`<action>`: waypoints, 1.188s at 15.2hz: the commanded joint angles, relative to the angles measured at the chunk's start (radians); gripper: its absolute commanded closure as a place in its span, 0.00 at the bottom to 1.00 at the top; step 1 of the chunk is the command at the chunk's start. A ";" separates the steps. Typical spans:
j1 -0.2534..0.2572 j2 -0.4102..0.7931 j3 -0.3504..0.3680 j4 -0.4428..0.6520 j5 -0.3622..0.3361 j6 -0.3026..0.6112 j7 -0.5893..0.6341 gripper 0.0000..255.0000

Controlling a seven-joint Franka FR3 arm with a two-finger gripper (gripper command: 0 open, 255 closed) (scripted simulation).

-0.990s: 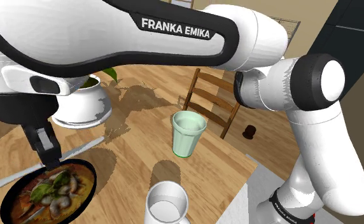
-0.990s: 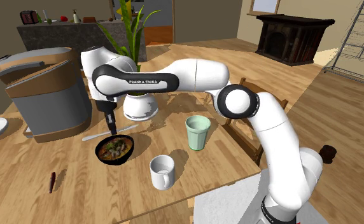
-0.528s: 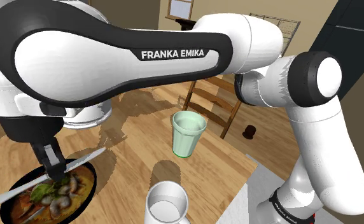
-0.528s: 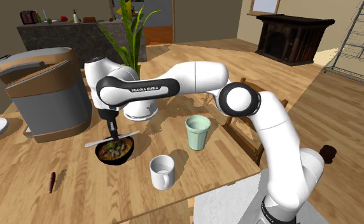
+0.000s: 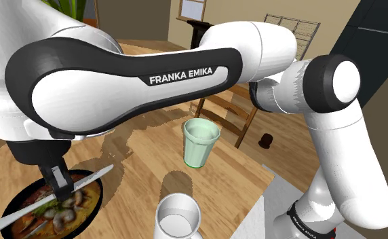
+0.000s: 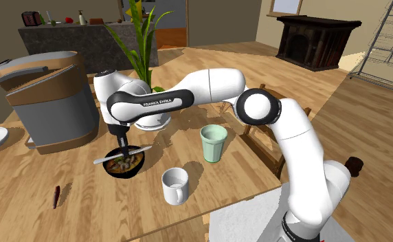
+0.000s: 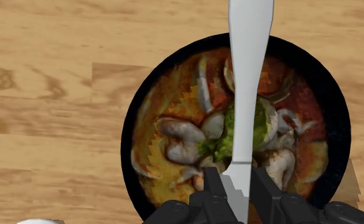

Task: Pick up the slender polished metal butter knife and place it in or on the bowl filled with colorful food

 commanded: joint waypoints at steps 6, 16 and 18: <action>0.000 0.000 0.000 -0.001 0.000 0.001 0.000 0.00; 0.049 -0.001 -0.001 0.147 0.007 -0.127 -0.024 0.00; 0.049 -0.001 -0.001 0.147 0.007 -0.127 -0.024 0.00</action>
